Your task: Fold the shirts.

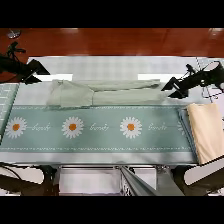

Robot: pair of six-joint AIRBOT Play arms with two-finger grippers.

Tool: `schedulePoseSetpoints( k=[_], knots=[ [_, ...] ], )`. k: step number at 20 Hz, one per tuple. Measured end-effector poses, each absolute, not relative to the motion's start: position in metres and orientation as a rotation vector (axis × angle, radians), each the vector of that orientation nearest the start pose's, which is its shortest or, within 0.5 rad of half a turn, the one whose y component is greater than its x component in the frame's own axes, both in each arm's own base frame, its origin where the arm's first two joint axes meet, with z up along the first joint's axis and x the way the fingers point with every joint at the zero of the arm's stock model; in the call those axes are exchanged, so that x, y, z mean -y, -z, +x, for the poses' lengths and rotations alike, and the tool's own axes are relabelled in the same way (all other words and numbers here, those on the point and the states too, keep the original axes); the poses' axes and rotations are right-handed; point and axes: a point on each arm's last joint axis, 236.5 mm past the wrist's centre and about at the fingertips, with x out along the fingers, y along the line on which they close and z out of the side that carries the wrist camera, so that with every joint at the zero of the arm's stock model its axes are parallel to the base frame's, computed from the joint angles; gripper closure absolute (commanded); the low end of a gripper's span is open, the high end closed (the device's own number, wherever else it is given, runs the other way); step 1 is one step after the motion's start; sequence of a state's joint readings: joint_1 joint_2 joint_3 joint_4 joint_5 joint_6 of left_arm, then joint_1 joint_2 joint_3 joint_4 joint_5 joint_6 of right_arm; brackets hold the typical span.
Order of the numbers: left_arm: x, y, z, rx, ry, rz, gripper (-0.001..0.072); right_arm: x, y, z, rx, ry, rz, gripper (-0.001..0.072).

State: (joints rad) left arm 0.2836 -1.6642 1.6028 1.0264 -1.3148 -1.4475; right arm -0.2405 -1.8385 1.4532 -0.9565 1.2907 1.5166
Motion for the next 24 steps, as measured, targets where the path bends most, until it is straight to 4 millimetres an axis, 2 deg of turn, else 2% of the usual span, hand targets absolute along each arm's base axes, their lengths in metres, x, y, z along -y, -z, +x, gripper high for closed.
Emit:
schedulePoseSetpoints(
  k=[1,2,3,4,5,6,8,10,13,15,18,21,24],
  knots=[
    [-0.006,-0.027,0.480,-1.215,0.200,-0.535,0.0008,-0.039,0.092,0.446,-1.518,-0.197,0.784,0.0106],
    [0.004,-0.029,0.480,-1.211,0.216,-0.519,0.0008,-0.052,0.093,0.450,-1.517,-0.226,0.794,0.0218],
    [0.015,-0.031,0.481,-1.207,0.235,-0.501,0.0010,-0.062,0.095,0.452,-1.516,-0.246,0.792,0.0488],
    [0.027,-0.032,0.482,-1.204,0.256,-0.487,0.0038,-0.068,0.098,0.456,-1.513,-0.253,0.774,0.0682],
    [0.040,-0.031,0.481,-1.208,0.277,-0.472,0.0340,-0.074,0.097,0.460,-1.505,-0.265,0.769,0.0681],
    [0.050,-0.031,0.480,-1.211,0.298,-0.456,0.0676,-0.079,0.089,0.465,-1.485,-0.286,0.773,0.0682],
    [0.070,-0.031,0.479,-1.216,0.333,-0.432,0.0688,-0.080,0.073,0.467,-1.469,-0.305,0.745,0.0682],
    [0.089,-0.033,0.478,-1.215,0.372,-0.419,0.0689,-0.072,0.048,0.461,-1.440,-0.304,0.670,0.0684],
    [0.138,-0.036,0.470,-1.223,0.463,-0.385,0.0689,-0.059,0.003,0.429,-1.390,-0.281,0.535,0.0682],
    [0.180,-0.032,0.462,-1.229,0.529,-0.340,0.0689,-0.058,-0.030,0.397,-1.330,-0.281,0.477,0.0682],
    [0.253,-0.015,0.443,-1.257,0.615,-0.288,0.0689,-0.062,-0.073,0.348,-1.218,-0.274,0.435,0.0682],
    [0.337,0.007,0.405,-1.291,0.727,-0.237,0.0689,-0.067,-0.112,0.308,-1.097,-0.261,0.427,0.0682],
    [0.412,0.029,0.356,-1.316,0.818,-0.191,0.0690,-0.070,-0.136,0.284,-1.017,-0.255,0.426,0.0682]
  ],
)
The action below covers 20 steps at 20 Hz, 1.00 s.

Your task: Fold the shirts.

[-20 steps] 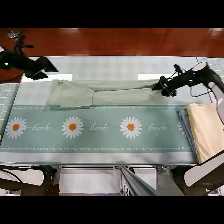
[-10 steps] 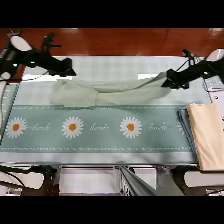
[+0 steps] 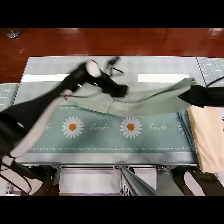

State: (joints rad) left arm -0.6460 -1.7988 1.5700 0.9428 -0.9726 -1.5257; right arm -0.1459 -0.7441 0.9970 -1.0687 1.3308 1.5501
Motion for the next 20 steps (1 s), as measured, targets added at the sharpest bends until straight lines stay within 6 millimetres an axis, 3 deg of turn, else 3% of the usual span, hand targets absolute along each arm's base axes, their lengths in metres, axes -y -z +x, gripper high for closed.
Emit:
schedulePoseSetpoints(
  k=[3,6,7,8,10,11,13,16,18,20],
  knots=[
    [0.474,0.047,0.302,-1.342,0.910,-0.164,0.0689,-0.072,-0.144,0.272,-0.991,-0.252,0.430,0.0682],
    [0.510,0.053,0.258,-1.383,0.996,-0.132,0.0689,-0.074,-0.148,0.268,-0.981,-0.255,0.437,0.0682],
    [0.513,0.049,0.255,-1.387,1.016,-0.122,0.0689,-0.075,-0.149,0.267,-0.980,-0.257,0.442,0.0682],
    [0.513,0.041,0.264,-1.369,1.021,-0.128,0.0689,-0.075,-0.149,0.266,-0.979,-0.259,0.444,0.0682],
    [0.496,0.018,0.299,-1.338,1.007,-0.167,0.0689,-0.077,-0.149,0.267,-0.983,-0.264,0.451,0.0682],
    [0.479,0.004,0.324,-1.317,0.982,-0.196,0.0689,-0.078,-0.147,0.268,-0.992,-0.268,0.461,0.0682],
    [0.423,-0.027,0.382,-1.266,0.897,-0.265,0.0690,-0.085,-0.147,0.275,-1.003,-0.299,0.472,0.0681],
    [0.293,-0.082,0.455,-1.169,0.699,-0.334,0.0688,-0.118,-0.153,0.296,-1.013,-0.405,0.453,0.0681],
    [0.199,-0.126,0.477,-1.074,0.548,-0.374,0.0688,-0.157,-0.155,0.317,-1.029,-0.501,0.418,0.0681],
    [0.119,-0.174,0.472,-0.954,0.422,-0.394,0.0688,-0.206,-0.153,0.341,-1.050,-0.598,0.376,0.0681]
  ],
)
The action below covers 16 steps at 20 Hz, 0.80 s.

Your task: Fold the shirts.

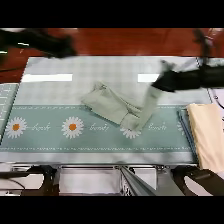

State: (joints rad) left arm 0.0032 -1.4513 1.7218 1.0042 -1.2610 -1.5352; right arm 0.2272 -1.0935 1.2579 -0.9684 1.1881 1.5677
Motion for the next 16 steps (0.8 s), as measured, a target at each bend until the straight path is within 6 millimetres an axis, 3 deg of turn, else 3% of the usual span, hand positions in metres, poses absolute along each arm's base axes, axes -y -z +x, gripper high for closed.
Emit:
schedulePoseSetpoints(
  k=[2,4,5,6,7,9,11,12,14,16],
  knots=[
    [0.064,-0.209,0.441,-0.858,0.326,-0.384,0.0688,-0.264,-0.139,0.363,-1.088,-0.689,0.334,0.0681],
    [0.040,-0.221,0.399,-0.809,0.268,-0.375,0.0688,-0.320,-0.117,0.380,-1.129,-0.756,0.300,0.0681],
    [0.037,-0.217,0.378,-0.802,0.250,-0.375,0.0688,-0.344,-0.104,0.387,-1.148,-0.780,0.287,0.0599],
    [0.040,-0.210,0.357,-0.800,0.248,-0.378,0.0688,-0.368,-0.088,0.394,-1.167,-0.798,0.278,0.0270],
    [0.045,-0.198,0.340,-0.802,0.248,-0.389,0.0688,-0.386,-0.073,0.400,-1.187,-0.808,0.280,0.0085],
    [0.056,-0.170,0.312,-0.810,0.255,-0.410,0.0688,-0.406,-0.049,0.415,-1.211,-0.807,0.288,0.0085],
    [0.066,-0.143,0.295,-0.826,0.266,-0.434,0.0688,-0.399,-0.048,0.432,-1.223,-0.789,0.316,0.0085],
    [0.069,-0.132,0.288,-0.841,0.269,-0.442,0.0688,-0.382,-0.056,0.442,-1.228,-0.774,0.325,0.0086],
    [0.072,-0.117,0.282,-0.851,0.267,-0.457,0.0687,-0.331,-0.084,0.451,-1.234,-0.736,0.312,0.0085],
    [0.074,-0.110,0.278,-0.857,0.270,-0.465,0.0688,-0.260,-0.106,0.444,-1.244,-0.633,0.232,0.0085]
  ],
)
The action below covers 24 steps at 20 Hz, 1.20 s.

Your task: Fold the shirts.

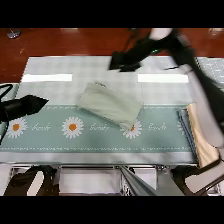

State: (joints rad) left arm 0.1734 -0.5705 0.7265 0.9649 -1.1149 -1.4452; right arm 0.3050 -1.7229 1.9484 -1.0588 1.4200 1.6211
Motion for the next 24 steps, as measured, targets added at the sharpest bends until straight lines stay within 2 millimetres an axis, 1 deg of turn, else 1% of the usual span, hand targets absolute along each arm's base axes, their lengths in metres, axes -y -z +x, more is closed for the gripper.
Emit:
schedulePoseSetpoints(
  k=[1,2,3,4,5,6,7,9,10,12,15,16,17,18,19,20,21,22,23,24],
  knots=[
    [0.074,-0.107,0.277,-0.858,0.269,-0.466,0.0688,-0.223,-0.108,0.433,-1.260,-0.552,0.192,0.0085],
    [0.074,-0.106,0.277,-0.858,0.268,-0.468,0.0688,-0.192,-0.109,0.419,-1.263,-0.471,0.186,0.0085],
    [0.075,-0.104,0.276,-0.861,0.268,-0.469,0.0687,-0.168,-0.100,0.402,-1.269,-0.388,0.203,0.0085],
    [0.075,-0.102,0.275,-0.864,0.269,-0.472,0.0688,-0.146,-0.084,0.384,-1.265,-0.295,0.247,0.0086],
    [0.076,-0.100,0.275,-0.867,0.268,-0.474,0.0687,-0.134,-0.064,0.366,-1.252,-0.222,0.322,0.0086],
    [0.076,-0.098,0.274,-0.872,0.268,-0.477,0.0687,-0.132,-0.036,0.345,-1.250,-0.172,0.433,0.0088],
    [0.076,-0.095,0.273,-0.879,0.268,-0.478,0.0687,-0.136,-0.011,0.329,-1.242,-0.144,0.556,0.0087],
    [0.077,-0.089,0.271,-0.890,0.267,-0.486,0.0688,-0.148,0.027,0.307,-1.249,-0.135,0.737,0.0088],
    [0.077,-0.086,0.271,-0.896,0.266,-0.489,0.0687,-0.155,0.042,0.301,-1.260,-0.139,0.803,0.0088],
    [0.078,-0.082,0.270,-0.903,0.265,-0.497,0.0687,-0.168,0.065,0.292,-1.314,-0.156,0.877,0.0088],
    [0.078,-0.080,0.270,-0.903,0.262,-0.503,0.0688,-0.192,0.085,0.296,-1.397,-0.204,0.913,0.0091],
    [0.078,-0.079,0.270,-0.904,0.262,-0.505,0.0687,-0.203,0.088,0.300,-1.421,-0.227,0.923,0.0127],
    [0.078,-0.079,0.270,-0.902,0.262,-0.505,0.0687,-0.215,0.091,0.304,-1.446,-0.249,0.933,0.0254],
    [0.078,-0.079,0.271,-0.901,0.261,-0.507,0.0687,-0.224,0.095,0.307,-1.463,-0.270,0.917,0.0480],
    [0.078,-0.078,0.271,-0.902,0.261,-0.507,0.0688,-0.233,0.098,0.312,-1.476,-0.294,0.897,0.0680],
    [0.078,-0.078,0.271,-0.901,0.261,-0.507,0.0687,-0.244,0.094,0.319,-1.480,-0.337,0.883,0.0682],
    [0.078,-0.078,0.271,-0.902,0.261,-0.508,0.0687,-0.256,0.084,0.329,-1.464,-0.397,0.863,0.0682],
    [0.078,-0.078,0.271,-0.902,0.261,-0.508,0.0687,-0.267,0.068,0.339,-1.446,-0.470,0.829,0.0682],
    [0.078,-0.078,0.271,-0.902,0.261,-0.508,0.0687,-0.276,0.048,0.352,-1.411,-0.534,0.794,0.0682],
    [0.078,-0.078,0.271,-0.902,0.261,-0.508,0.0687,-0.283,0.023,0.369,-1.361,-0.591,0.740,0.0682]
  ],
)
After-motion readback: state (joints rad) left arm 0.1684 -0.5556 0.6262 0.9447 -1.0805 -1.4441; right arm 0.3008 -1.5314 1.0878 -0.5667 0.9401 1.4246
